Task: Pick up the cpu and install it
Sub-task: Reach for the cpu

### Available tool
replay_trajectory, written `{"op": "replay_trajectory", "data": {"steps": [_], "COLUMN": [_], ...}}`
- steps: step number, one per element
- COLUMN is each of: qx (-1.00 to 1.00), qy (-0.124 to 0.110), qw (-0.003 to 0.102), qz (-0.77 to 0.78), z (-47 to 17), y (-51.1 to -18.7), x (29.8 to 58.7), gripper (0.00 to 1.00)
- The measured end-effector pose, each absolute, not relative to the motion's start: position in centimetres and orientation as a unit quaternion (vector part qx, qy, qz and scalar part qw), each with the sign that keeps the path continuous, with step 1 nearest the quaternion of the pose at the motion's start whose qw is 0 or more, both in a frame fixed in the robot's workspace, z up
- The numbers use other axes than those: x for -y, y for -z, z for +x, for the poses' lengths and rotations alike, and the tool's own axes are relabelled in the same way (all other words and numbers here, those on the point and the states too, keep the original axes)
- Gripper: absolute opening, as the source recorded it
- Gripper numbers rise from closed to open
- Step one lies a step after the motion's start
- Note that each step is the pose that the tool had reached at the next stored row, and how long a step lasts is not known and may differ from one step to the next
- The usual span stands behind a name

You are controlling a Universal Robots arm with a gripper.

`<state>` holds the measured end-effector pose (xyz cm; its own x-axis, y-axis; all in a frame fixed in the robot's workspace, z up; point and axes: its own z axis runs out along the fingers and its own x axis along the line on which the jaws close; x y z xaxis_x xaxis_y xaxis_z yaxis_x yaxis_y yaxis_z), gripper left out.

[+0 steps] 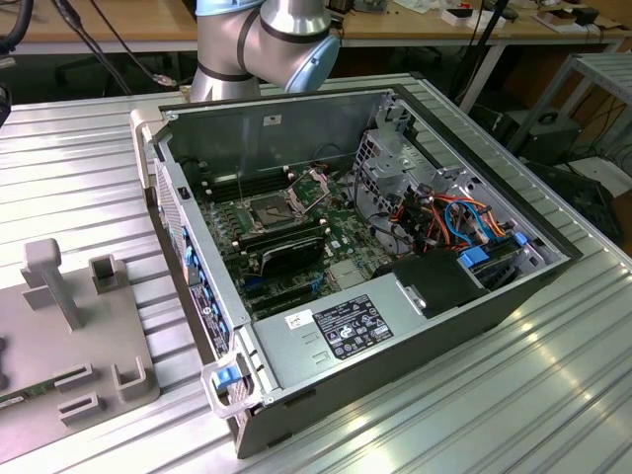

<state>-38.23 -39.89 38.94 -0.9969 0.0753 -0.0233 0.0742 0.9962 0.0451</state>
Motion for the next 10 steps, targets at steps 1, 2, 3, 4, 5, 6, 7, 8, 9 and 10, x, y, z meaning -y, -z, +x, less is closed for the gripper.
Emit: {"op": "replay_trajectory", "data": {"steps": [1,2,3,4,5,6,7,8,9,10], "qx": [-0.999,-0.999,-0.999,-0.999,-0.999,-0.999,-0.999,-0.999,-0.999,-0.999], "qy": [-0.022,-0.022,-0.022,-0.022,-0.022,-0.022,-0.022,-0.022,-0.022,-0.022], "qw": [0.012,0.012,0.013,0.013,0.013,0.012,0.013,0.013,0.013,0.013], "qz": [0.037,0.037,0.037,0.037,0.037,0.037,0.037,0.037,0.037,0.037], "z": [-38.32,-38.37,-38.38,-38.38,-38.4,-38.4,-38.4,-38.4,-38.4,-38.41], "y": [-38.94,-38.94,-38.94,-38.94,-38.94,-38.94,-38.93,-38.93,-38.9,-38.73], "x": [39.88,39.89,39.89,39.89,39.88,39.88,39.89,39.88,39.89,39.89], "gripper": [0.11,0.11,0.11,0.11,0.11,0.11,0.11,0.11,0.11,0.11]}}
